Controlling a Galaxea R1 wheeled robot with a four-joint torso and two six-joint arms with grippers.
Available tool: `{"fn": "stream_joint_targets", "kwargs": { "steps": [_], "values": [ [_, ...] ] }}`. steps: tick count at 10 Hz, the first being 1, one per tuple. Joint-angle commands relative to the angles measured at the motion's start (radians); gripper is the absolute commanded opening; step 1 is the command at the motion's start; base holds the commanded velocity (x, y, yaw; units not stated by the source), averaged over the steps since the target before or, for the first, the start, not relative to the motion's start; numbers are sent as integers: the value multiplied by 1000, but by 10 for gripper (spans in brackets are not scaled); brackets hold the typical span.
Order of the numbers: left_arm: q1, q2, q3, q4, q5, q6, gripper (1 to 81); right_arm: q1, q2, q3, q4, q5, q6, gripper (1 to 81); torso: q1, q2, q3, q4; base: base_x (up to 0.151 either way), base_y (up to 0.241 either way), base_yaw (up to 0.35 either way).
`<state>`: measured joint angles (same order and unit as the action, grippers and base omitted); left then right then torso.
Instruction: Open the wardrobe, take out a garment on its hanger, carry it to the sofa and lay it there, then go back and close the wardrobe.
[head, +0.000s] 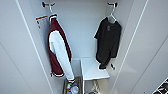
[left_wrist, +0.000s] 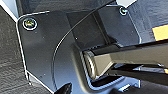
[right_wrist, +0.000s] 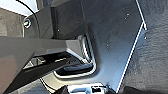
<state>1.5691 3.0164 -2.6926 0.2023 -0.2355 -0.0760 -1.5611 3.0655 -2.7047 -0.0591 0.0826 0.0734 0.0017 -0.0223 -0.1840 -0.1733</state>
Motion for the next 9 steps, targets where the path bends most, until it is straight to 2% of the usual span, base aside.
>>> {"fn": "stream_joint_targets", "kwargs": {
  "steps": [1,9],
  "values": [
    [-13,-3,3,12,51,8,811,11,-5,-1,-7,-61,3,811,0,0,0,0,0,0,0],
    [-7,-2,3,12,51,8,811,9,6,2,-16,-61,-1,811,-2,-2,0,0,81,0,0]
  ]
}}
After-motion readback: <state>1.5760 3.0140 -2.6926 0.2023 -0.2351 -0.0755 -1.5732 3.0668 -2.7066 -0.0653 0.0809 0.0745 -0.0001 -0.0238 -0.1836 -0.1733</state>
